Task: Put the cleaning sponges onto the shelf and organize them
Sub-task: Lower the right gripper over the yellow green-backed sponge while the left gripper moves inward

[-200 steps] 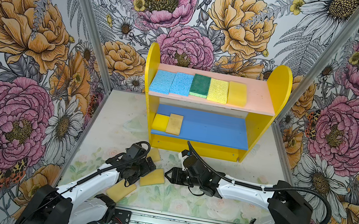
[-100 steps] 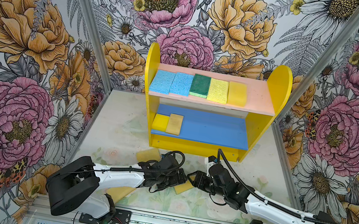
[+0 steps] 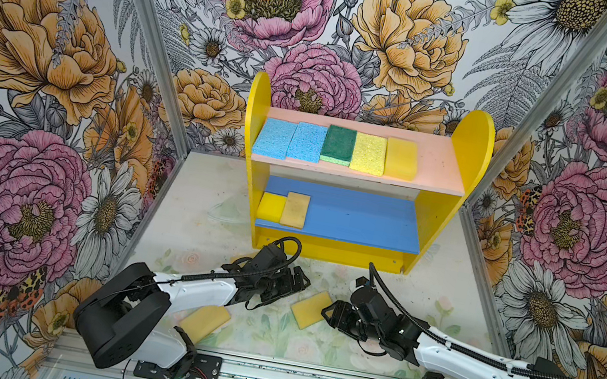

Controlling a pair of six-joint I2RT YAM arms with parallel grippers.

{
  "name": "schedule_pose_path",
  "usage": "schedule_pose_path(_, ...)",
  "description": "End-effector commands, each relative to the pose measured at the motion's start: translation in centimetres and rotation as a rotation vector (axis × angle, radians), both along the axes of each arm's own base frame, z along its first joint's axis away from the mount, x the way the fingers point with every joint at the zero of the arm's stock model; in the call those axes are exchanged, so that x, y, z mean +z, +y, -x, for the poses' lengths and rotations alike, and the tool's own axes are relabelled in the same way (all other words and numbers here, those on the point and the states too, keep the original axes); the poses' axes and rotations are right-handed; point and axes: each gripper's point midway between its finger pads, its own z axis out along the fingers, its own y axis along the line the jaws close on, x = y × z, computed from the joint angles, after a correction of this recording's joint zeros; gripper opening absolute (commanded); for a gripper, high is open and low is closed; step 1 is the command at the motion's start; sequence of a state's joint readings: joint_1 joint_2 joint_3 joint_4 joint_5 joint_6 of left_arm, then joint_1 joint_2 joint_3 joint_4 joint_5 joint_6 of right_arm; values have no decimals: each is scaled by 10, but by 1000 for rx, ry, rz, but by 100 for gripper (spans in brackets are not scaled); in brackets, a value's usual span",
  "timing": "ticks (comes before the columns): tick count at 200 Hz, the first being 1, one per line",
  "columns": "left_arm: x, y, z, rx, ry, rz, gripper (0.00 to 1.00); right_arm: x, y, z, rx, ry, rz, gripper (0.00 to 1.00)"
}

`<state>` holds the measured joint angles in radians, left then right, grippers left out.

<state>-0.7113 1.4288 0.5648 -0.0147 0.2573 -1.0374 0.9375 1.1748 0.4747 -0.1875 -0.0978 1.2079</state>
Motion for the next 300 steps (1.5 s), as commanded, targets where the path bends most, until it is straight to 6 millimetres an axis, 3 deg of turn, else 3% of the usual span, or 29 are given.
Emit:
schedule_pose_path(1,11,-33,-4,-108,-60,85,99,-6,0,-1,-5,12,14,59)
schedule_pose_path(30,-3,-52,13,-151,-34,65,99,-10,-3,-14,-30,6,2,60)
schedule_pose_path(72,-14,-48,36,-104,11,127,99,-13,1,-36,-49,5,-63,61)
schedule_pose_path(128,12,-48,50,-102,-3,224,99,-6,19,-63,-20,-10,-78,61)
schedule_pose_path(154,16,-32,40,-74,-2,234,99,-4,18,-62,-3,2,-50,61)
schedule_pose_path(188,27,4,28,-62,-44,193,99,-3,-3,-51,-34,-5,-30,61)
schedule_pose_path(230,56,40,23,-59,-136,150,99,2,-9,-39,-20,-3,-45,61)
schedule_pose_path(261,56,57,21,-8,-140,216,99,8,1,-40,45,-8,-52,61)
schedule_pose_path(300,57,59,19,-11,-138,273,99,-4,-4,-41,27,17,-12,62)
